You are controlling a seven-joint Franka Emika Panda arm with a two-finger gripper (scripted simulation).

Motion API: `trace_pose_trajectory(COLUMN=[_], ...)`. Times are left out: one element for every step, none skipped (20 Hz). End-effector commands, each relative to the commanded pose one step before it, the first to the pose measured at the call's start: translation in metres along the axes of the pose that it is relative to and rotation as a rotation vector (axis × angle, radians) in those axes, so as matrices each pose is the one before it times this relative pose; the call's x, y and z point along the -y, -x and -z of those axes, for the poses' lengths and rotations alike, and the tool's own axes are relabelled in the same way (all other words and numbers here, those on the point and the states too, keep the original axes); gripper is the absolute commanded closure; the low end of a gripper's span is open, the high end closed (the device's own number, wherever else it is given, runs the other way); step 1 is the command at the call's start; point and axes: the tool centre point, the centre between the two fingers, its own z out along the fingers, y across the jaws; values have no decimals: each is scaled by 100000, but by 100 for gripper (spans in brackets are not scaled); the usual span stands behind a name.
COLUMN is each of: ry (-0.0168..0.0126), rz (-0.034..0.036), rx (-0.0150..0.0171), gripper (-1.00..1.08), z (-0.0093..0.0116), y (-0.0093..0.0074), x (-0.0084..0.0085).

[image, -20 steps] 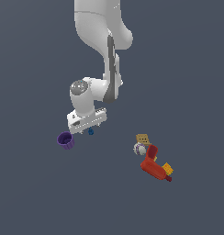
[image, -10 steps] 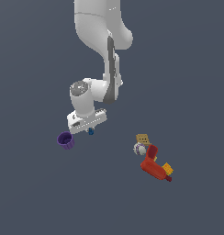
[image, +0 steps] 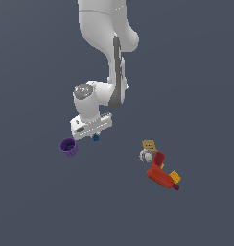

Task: Pick up a designated object from a clutter of objects.

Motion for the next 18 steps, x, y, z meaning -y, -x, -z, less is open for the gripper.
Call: trace_pose_trajectory(ry=[59, 0, 41, 0, 0, 0, 51, 0, 0, 54, 0, 0, 56, 0, 0, 58, 0, 0], rz=[63, 0, -26, 0, 0, 0, -20, 0, 0, -16, 0, 0, -16, 0, 0, -15, 0, 0], rx=[-79, 0, -2, 0, 0, 0, 43, 0, 0, 40, 0, 0, 38, 0, 0, 35, 0, 0], gripper=[108, 108, 108, 108, 108, 108, 108, 108, 108, 108, 108, 108, 108, 108, 108, 108, 108, 108], z=[813, 423, 485, 517, 564, 610, 655, 701, 746, 792, 836, 874, 906, 926, 927, 928, 925, 925], y=[-548, -273, -295, -334, -364, -393, -419, -451, -480, -508, -537, -562, -582, -597, -599, -600, -601, -602], x=[238, 128, 134, 155, 168, 181, 190, 206, 218, 229, 242, 253, 261, 266, 266, 267, 264, 264])
